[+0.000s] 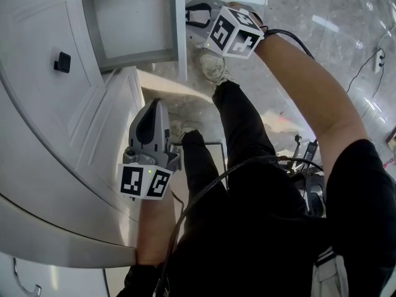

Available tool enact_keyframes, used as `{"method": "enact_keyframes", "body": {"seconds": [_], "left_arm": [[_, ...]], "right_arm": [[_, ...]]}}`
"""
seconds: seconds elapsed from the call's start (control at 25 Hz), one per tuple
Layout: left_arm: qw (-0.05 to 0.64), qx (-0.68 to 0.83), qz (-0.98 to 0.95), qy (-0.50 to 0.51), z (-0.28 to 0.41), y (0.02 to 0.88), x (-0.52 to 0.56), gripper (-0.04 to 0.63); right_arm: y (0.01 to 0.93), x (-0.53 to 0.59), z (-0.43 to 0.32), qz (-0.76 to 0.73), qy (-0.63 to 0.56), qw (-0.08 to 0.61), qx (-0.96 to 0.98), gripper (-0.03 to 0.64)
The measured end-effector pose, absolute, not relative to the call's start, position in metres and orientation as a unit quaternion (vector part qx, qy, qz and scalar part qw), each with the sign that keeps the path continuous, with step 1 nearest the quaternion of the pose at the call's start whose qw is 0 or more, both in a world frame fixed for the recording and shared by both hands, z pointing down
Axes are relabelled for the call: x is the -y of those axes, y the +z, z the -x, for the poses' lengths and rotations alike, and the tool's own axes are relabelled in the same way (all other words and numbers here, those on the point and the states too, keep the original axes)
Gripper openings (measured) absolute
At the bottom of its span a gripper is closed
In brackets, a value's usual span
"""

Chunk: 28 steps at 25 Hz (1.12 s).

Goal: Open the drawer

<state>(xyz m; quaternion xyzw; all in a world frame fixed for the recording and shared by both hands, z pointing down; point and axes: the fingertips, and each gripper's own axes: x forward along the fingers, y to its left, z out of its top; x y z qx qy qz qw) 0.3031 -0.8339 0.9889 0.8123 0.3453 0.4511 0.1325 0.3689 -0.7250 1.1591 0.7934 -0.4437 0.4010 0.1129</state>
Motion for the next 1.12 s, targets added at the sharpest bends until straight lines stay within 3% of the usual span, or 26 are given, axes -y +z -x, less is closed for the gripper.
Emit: {"method": "enact_keyframes", "body": {"seconds": [1.12], "left_arm": [[0.135, -0.351, -0.812, 0.446, -0.303, 0.984, 0.832, 0.000]], "right_arm": [[1.159, 0.709, -0.360, -0.801, 0.410, 0.088, 0.427, 0.135]]}}
